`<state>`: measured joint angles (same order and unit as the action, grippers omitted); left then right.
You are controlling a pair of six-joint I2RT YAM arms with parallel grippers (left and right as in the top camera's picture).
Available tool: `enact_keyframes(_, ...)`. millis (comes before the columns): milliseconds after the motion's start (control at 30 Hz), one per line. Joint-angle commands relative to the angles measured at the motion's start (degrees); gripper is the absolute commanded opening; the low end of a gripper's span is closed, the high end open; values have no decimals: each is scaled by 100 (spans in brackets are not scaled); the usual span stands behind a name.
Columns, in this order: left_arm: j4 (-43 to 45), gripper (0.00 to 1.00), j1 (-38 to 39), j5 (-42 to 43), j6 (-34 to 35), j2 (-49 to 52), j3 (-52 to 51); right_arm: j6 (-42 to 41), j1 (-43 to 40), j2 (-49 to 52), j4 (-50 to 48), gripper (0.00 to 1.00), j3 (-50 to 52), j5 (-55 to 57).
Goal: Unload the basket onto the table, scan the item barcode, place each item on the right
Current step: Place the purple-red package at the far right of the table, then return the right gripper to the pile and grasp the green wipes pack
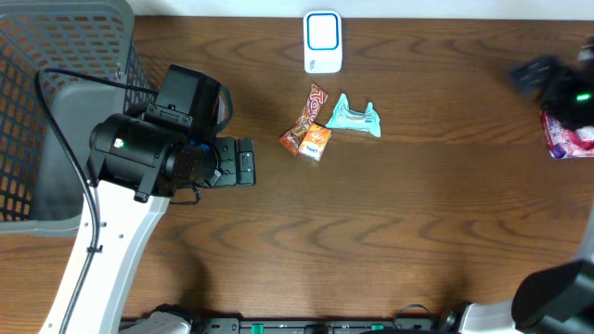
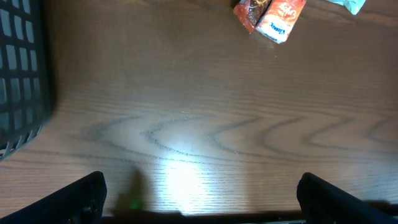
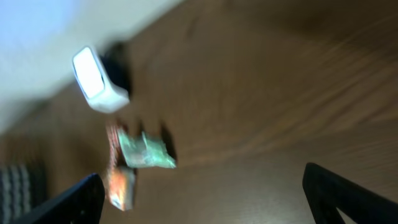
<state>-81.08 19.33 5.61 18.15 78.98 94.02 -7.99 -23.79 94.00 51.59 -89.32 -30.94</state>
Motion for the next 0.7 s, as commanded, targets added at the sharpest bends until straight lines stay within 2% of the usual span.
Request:
enact_keyframes(0, -31, 98, -20, -94, -11, 0, 90, 660, 476, 280, -372, 97, 688, -387)
enact_keyframes(133, -31, 98, -20, -94, -11, 0, 90, 308, 1005, 525, -1421, 92, 1384, -1021)
enact_keyframes(267, -31, 98, -20, -94, -11, 0, 90, -1113, 1604, 920, -2188, 82, 1589, -986)
enact_keyframes(333, -31, 98, -20, -94, -11, 0, 90, -1985, 1928, 1128, -2459, 81, 1589, -898)
enact_keyframes(500, -31, 98, -20, -94, -11, 0, 90, -3681, 2640, 1335, -2981, 84, 1589, -356)
enact_keyframes(667, -31, 98, -20, -94, -11, 0, 90, -5012, 3261, 1338, -3261, 82, 1589, 994)
